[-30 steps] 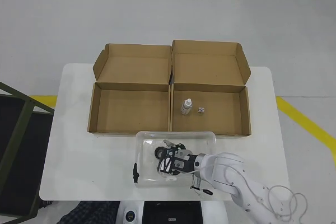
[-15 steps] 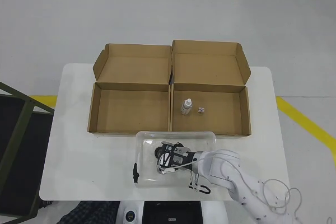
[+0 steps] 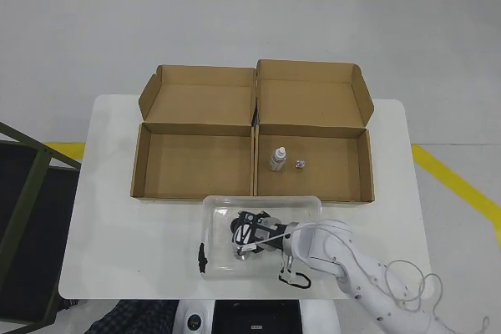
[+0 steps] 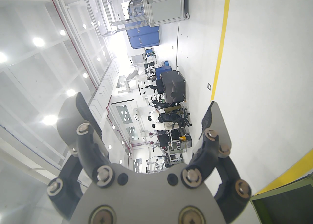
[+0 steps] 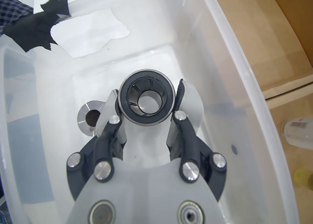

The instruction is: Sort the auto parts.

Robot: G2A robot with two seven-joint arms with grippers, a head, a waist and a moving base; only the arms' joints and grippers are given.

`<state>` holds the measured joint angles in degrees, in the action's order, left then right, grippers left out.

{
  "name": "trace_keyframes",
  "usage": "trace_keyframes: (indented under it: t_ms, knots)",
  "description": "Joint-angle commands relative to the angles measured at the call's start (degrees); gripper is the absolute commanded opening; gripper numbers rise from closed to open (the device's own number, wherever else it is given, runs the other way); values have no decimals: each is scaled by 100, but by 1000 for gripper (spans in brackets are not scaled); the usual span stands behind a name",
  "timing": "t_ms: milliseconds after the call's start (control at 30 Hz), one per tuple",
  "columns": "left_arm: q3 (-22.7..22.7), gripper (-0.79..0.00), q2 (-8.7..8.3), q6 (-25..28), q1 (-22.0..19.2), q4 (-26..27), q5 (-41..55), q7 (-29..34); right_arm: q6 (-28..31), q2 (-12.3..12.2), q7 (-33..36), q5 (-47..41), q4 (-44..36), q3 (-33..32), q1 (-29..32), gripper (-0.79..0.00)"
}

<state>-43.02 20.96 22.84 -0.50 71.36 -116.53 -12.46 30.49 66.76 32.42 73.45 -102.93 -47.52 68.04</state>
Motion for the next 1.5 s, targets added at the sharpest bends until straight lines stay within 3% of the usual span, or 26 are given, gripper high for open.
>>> trace_keyframes:
  t_ms: [0, 333, 433, 533, 867, 1467]
  knots:
    - [0, 0, 0, 0, 0, 0, 0, 0, 15, 9, -6, -11, 39, 19, -27, -400]
    - [0, 0, 0, 0, 0, 0, 0, 0, 48, 76, -40, -132, 232, 148, -175, -406]
    - [0, 0, 0, 0, 0, 0, 0, 0, 66, 87, -76, -183, 260, 147, -201, -539]
    - [0, 0, 0, 0, 0, 0, 0, 0, 83, 93, -111, -234, 267, 134, -210, -785]
    - [0, 0, 0, 0, 0, 0, 0, 0, 165, 80, -254, -456, 158, -24, -178, -785]
    - [0, 0, 0, 0, 0, 0, 0, 0, 318, -63, -474, -858, -945, -707, 174, -785]
